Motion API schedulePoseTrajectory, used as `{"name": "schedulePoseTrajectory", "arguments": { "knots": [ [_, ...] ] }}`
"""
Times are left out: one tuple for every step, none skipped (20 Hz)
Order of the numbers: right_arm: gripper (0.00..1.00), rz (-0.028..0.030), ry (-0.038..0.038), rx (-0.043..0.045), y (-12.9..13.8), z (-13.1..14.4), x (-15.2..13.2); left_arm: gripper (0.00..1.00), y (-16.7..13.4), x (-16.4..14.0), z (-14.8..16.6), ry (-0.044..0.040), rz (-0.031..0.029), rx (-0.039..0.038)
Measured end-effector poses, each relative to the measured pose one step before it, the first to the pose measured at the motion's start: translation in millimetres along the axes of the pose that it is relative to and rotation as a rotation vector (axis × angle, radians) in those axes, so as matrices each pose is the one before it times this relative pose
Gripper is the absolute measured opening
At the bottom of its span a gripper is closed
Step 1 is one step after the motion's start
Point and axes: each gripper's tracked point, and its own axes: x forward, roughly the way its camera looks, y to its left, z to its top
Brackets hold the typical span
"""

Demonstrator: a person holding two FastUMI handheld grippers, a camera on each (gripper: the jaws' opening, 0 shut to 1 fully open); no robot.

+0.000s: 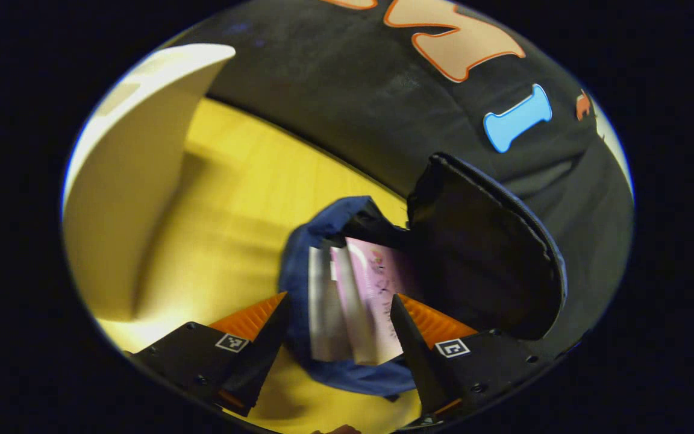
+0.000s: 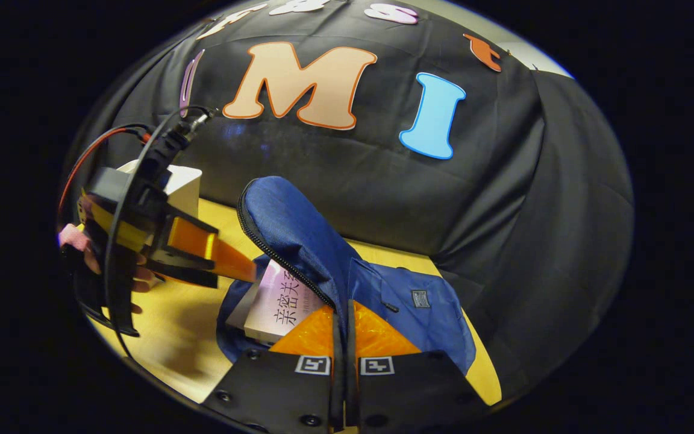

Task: Open the schoolbag, grab two books from the bookshelf and put them into the schoolbag.

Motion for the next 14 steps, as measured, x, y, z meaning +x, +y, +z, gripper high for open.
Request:
{"name": "schedulePoseTrajectory", "arguments": {
  "knots": [
    [0.07, 0.00642, 0.00626, -0.00135, 3.86, -3.91, -1.92, 0.96, 6.6, -11.11, 2.29, -0.02089, 0.02445, 0.02962],
    [0.05, 0.00648, 0.00534, -0.00603, 2.64, -3.15, 0.63, 0.95, 5.66, -10.0, 3.7, -0.01889, 0.02217, 0.02266],
    [0.07, 0.00715, 0.00649, -0.01, 3.24, -3.52, 0.61, 0.96, 2.18, -9.74, 2.91, -0.01729, 0.01306, 0.01743],
    [0.04, 0.01042, 0.01204, -0.00823, 4.68, -5.35, 2.46, 0.96, -0.5, -9.21, 3.57, -0.01862, 0.00261, 0.01325],
    [0.04, 0.01104, 0.01984, -0.00299, 5.32, -7.52, 2.07, 0.96, -1.77, -9.3, 3.17, -0.01614, -0.00136, 0.01087],
    [0.04, 0.00778, 0.02056, 0.00105, 5.43, -9.43, 0.84, 0.96, -2.34, -10.09, 2.46, -0.01216, -0.00502, 0.01634],
    [0.08, 0.00489, 0.01718, -0.00035, 5.23, -7.08, 1.45, 0.96, -5.15, -9.57, 3.18, -0.00889, -0.00275, 0.02052],
    [0.06, 0.00283, 0.01267, -0.00719, 4.68, -3.84, 2.07, 0.96, -1.4, -9.78, 4.96, -0.01271, -0.00314, 0.02272],
    [0.06, 0.00049, 0.01122, -0.01955, 3.97, -4.17, 1.93, 0.95, 0.28, -7.33, 5.89, -0.01967, 0.00018, 0.02452],
    [0.07, -0.00109, 0.01102, -0.03068, 3.33, -4.75, 1.05, 0.95, 2.79, -9.41, 8.07, -0.01914, 0.00424, 0.024],
    [0.07, -0.00441, 0.00416, -0.03448, 2.11, -1.65, 0.07, 0.95, 5.26, -9.85, 7.37, -0.01816, 0.00635, 0.02267],
    [0.07, -0.00641, 0.00396, -0.0343, 1.62, -0.65, 0.37, 0.95, 4.99, -6.43, 7.77, -0.01796, 0.00931, 0.0215],
    [0.06, -0.00698, 0.00133, -0.0311, -0.91, -1.32, -0.75, 0.95, 4.45, -8.67, 11.76, -0.0208, 0.00838, 0.0148],
    [0.06, -0.00711, 0.00288, -0.02624, -0.39, -0.36, 1.14, 0.95, 3.43, -6.83, 9.09, -0.01854, 0.00686, 0.00648]
  ]
}}
